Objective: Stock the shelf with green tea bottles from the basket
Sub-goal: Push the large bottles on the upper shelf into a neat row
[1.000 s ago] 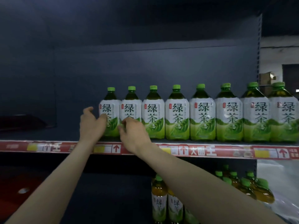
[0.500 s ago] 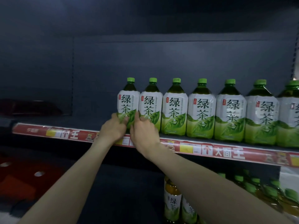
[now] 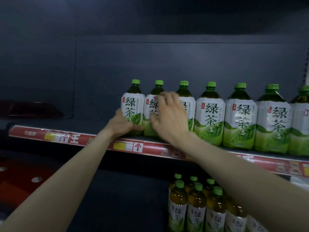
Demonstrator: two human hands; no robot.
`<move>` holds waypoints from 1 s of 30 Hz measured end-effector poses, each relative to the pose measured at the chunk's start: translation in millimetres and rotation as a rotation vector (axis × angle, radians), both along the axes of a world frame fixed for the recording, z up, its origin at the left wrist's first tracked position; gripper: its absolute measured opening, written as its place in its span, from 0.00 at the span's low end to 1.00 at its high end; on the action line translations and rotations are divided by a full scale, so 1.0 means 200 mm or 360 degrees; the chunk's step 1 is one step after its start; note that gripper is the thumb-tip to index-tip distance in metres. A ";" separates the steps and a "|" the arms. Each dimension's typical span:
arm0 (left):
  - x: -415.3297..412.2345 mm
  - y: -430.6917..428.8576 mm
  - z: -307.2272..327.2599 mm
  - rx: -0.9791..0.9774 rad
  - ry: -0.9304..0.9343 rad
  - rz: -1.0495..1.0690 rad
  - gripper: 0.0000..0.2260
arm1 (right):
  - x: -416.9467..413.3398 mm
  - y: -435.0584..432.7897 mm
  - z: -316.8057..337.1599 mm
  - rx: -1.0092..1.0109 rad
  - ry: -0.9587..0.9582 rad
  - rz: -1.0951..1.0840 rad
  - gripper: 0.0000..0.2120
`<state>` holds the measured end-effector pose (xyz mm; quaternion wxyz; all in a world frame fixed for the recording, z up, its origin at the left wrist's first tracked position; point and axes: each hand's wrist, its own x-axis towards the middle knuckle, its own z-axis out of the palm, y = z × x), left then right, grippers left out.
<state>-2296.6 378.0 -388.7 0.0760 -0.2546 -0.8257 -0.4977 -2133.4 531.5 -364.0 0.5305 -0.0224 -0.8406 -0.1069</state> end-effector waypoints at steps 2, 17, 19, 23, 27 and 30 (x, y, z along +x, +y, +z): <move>-0.16 0.01 -0.03 -0.0014 0.0017 -0.0068 0.49 | 0.02 0.09 0.13 -0.0021 -0.0066 -0.0175 0.29; 0.14 0.00 -0.01 -0.0030 0.0003 0.0045 0.42 | 0.05 0.22 0.21 0.0076 -0.0265 -0.0093 0.26; 0.20 0.01 0.00 0.0030 0.0032 0.0073 0.48 | 0.10 0.24 0.20 0.0068 -0.0221 -0.0003 0.24; 0.31 0.08 0.02 0.0233 0.0352 0.0263 0.54 | 0.22 0.32 0.18 0.0071 -0.0113 -0.0031 0.26; 0.54 0.21 0.05 0.0042 0.0834 0.0350 0.44 | 0.34 0.41 0.13 0.0020 -0.0174 -0.0174 0.36; 0.61 0.30 0.10 -0.0140 0.1011 0.0308 0.45 | 0.40 0.46 0.11 0.0076 -0.0317 -0.0250 0.42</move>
